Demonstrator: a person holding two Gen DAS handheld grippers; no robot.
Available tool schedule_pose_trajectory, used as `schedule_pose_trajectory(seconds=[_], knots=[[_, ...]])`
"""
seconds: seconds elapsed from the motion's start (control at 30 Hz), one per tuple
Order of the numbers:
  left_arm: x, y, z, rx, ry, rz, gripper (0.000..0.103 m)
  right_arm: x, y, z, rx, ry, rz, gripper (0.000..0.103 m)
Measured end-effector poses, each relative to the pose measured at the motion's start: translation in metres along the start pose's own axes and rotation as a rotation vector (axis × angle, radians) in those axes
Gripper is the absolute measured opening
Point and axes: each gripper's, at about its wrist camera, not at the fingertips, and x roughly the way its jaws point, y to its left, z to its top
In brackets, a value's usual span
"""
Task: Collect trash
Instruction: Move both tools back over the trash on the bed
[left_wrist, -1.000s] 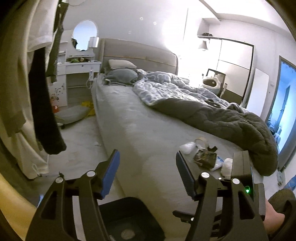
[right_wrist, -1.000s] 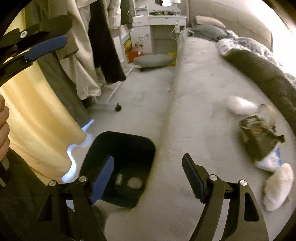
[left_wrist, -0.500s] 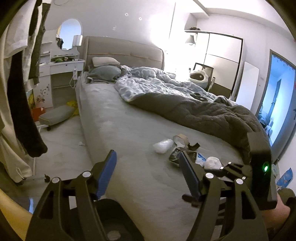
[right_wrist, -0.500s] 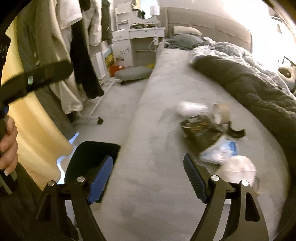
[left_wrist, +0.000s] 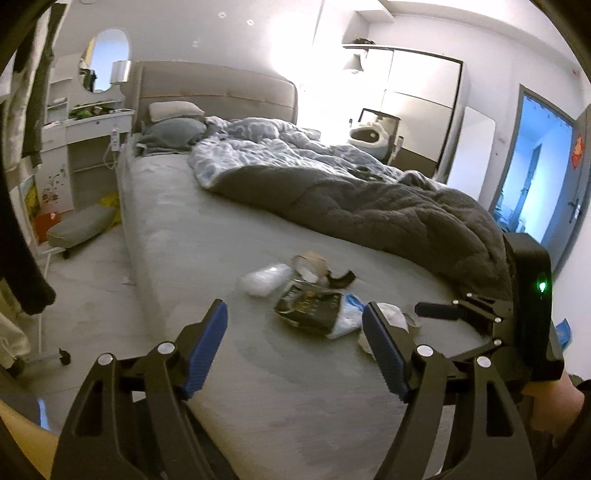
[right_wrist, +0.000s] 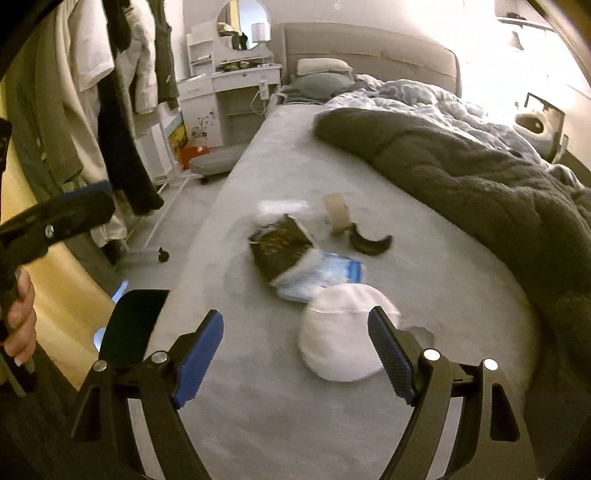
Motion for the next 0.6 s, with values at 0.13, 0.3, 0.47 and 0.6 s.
schedule_pose_trajectory(seconds=[0.13,0.3,0.47,0.6], knots=[[0.018,-0.016,-0.005,0.015,0.033,-0.047,0.083,-0.007,-0.023,-0.004,0.011,0.004,-0.017,0.082],[0.039,-0.033,-0.009,0.033,0.073,-0.079,0.085,-0.006,-0.054,-0.013,0.036,0.024,-0.033,0.083],[0.058,-0.047,-0.016,0.036,0.122,-0.132,0.088,-0.003,-0.068,-0.019,0.019,0.049,-0.035,0.083],[0.072,-0.056,-0.021,0.044,0.161,-0.154,0.089,0.007,-0.079,-0.025,0.006,0.083,-0.033,0.083]])
